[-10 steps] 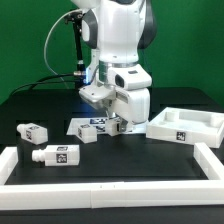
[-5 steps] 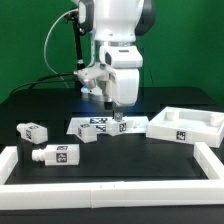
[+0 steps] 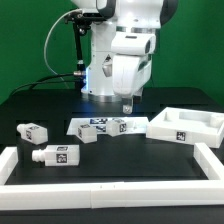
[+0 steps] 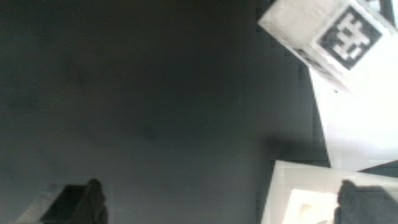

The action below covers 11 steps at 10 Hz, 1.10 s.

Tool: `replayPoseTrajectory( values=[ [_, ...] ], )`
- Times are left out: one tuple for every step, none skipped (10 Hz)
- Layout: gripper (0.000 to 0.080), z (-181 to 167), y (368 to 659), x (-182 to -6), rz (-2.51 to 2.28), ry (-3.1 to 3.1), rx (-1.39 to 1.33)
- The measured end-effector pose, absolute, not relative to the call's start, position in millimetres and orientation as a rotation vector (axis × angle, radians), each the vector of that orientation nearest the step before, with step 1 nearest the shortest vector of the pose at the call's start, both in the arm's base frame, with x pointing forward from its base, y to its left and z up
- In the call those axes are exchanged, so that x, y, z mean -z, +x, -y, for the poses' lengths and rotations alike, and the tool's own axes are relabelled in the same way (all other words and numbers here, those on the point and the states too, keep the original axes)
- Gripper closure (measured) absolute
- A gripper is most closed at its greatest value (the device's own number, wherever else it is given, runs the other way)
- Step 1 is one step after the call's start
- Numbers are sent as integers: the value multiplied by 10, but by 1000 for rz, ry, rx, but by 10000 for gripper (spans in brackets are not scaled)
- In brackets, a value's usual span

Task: Assemble one leg

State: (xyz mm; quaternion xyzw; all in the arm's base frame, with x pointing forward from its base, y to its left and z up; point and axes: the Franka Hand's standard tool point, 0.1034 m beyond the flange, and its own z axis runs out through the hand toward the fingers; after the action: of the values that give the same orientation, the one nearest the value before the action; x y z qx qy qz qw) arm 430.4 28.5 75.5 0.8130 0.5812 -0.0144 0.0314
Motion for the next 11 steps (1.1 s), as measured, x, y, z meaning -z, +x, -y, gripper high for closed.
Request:
replayPoseTrajectory(
  values=[
    [151, -285, 4304, -754, -1791, 2504, 45],
    [151, -286, 4303, -753, -1791, 2504, 45],
    [151, -331, 4288, -749, -1717, 2562, 53],
    [151, -511, 4289, -759, -1646, 2630, 67],
    [151, -706, 4383, -793, -1646, 2651, 42],
    [151, -885, 4482, -791, -1661, 2652, 15],
    [151, -1102, 4550, -720, -1688, 2647, -12],
    [151, -1289, 4551, -604, -1721, 2636, -50],
    [151, -1390, 4508, -482, -1705, 2665, -48],
    [151, -1477, 4472, -349, -1690, 2693, -33],
    [151, -1480, 4432, -224, -1692, 2707, -23]
  ],
)
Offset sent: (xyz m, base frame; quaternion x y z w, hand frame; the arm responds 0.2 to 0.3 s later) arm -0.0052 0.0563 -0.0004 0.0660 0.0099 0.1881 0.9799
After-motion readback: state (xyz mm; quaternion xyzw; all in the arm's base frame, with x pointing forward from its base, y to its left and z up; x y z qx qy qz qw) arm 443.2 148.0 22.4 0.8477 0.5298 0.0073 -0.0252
